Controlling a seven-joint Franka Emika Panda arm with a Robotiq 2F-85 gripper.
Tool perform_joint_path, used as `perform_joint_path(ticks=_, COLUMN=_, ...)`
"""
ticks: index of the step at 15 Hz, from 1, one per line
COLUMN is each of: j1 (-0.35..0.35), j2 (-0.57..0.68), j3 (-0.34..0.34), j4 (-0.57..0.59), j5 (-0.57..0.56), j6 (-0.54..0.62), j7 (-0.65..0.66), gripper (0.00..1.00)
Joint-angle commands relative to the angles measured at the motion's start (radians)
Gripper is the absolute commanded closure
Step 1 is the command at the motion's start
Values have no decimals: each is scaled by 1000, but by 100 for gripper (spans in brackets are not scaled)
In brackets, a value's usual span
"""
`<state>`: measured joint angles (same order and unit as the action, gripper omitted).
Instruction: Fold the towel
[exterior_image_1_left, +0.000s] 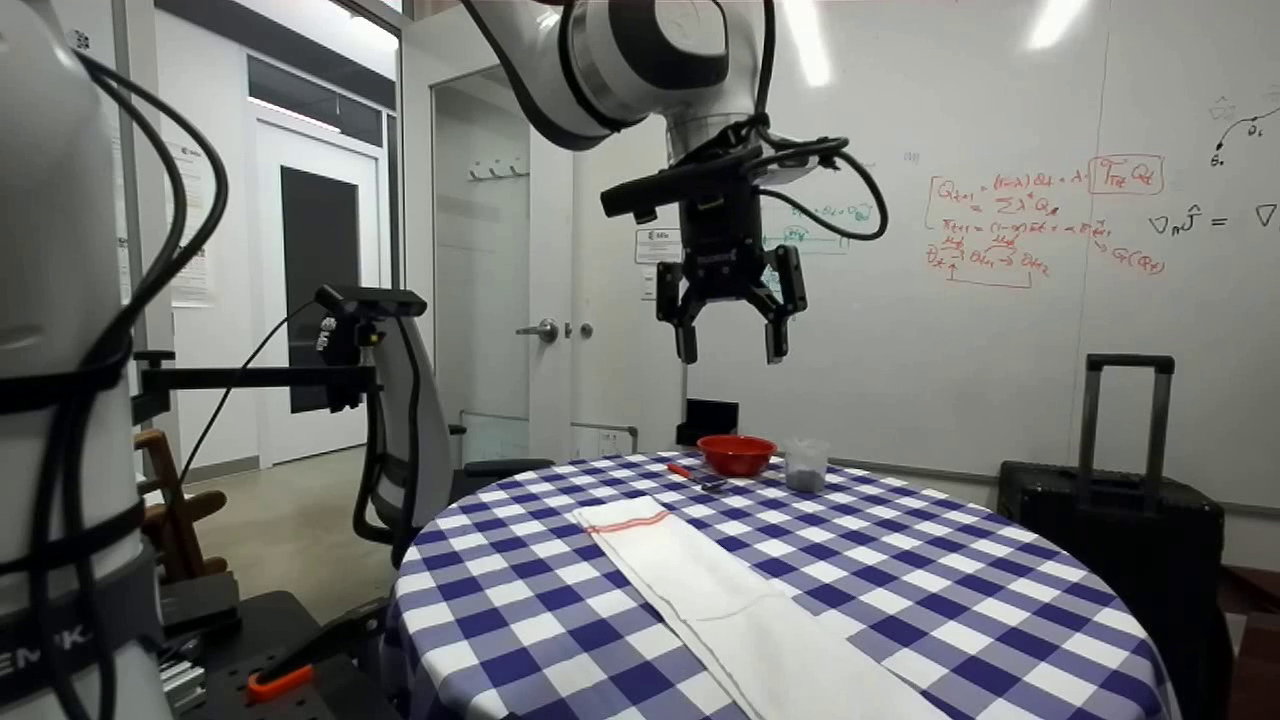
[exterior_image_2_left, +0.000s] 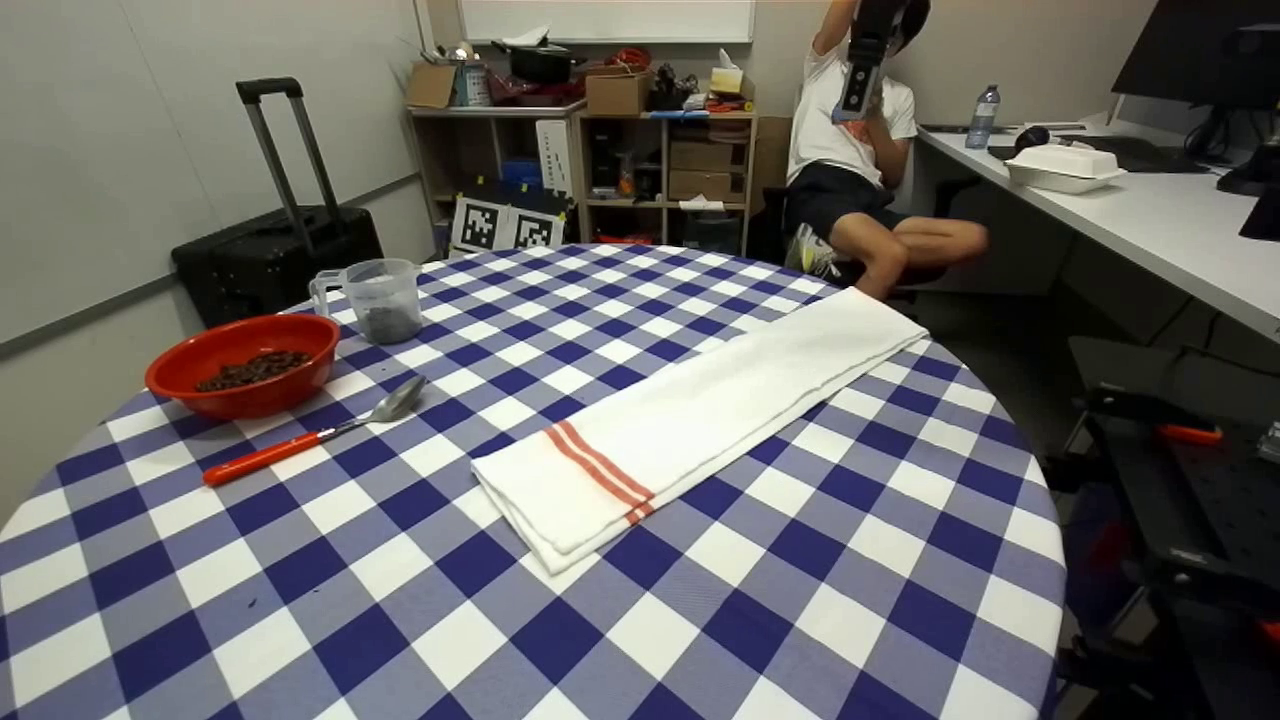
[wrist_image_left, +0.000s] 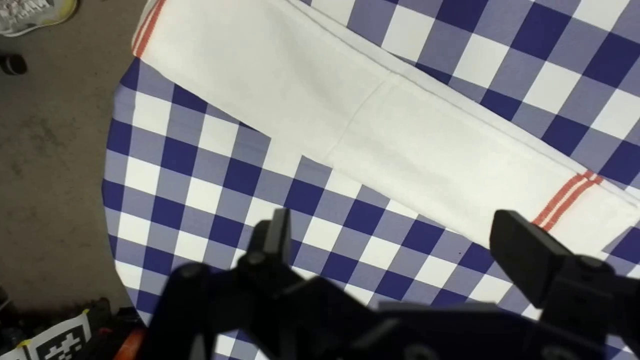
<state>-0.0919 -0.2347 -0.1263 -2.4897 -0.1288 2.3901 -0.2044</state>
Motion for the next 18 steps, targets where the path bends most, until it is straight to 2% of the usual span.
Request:
perform_joint_path(ticks=1, j1=37, j2=45, j3=80, j4=24, j5=-25, j6=-6, j7=105, gripper=0)
perform_joint_path(ticks=5, j1=95, j2=177, j3=217, j4=116, j5=-61, j6=-12, j7=379, gripper=0)
perform_joint_path(ticks=7, j1=67, j2=260, j3=307, j4=191, j5=-111, j6=-7, j7=538, gripper=0)
perform_joint_path(ticks=8, j1=122, j2=302, j3=284, j4=232, j5=-149, j6=-18, j7=620, gripper=0)
perform_joint_path(ticks=10, j1=166, j2=403, j3=289, j4=328, j5=-225, j6=-31, j7=764, gripper=0)
perform_joint_path(ticks=12, j1=219, j2=499, j3=262, j4=423, j5=-264, j6=-57, j7=839, gripper=0)
perform_joint_path(ticks=15, j1=295, j2=650, j3=219, j4=566, j5=-275, j6=-112, j7=891, gripper=0)
perform_joint_path(ticks=18, j1=356, j2=778, j3=180, j4=691, j5=-257, j6=-152, j7=888, gripper=0)
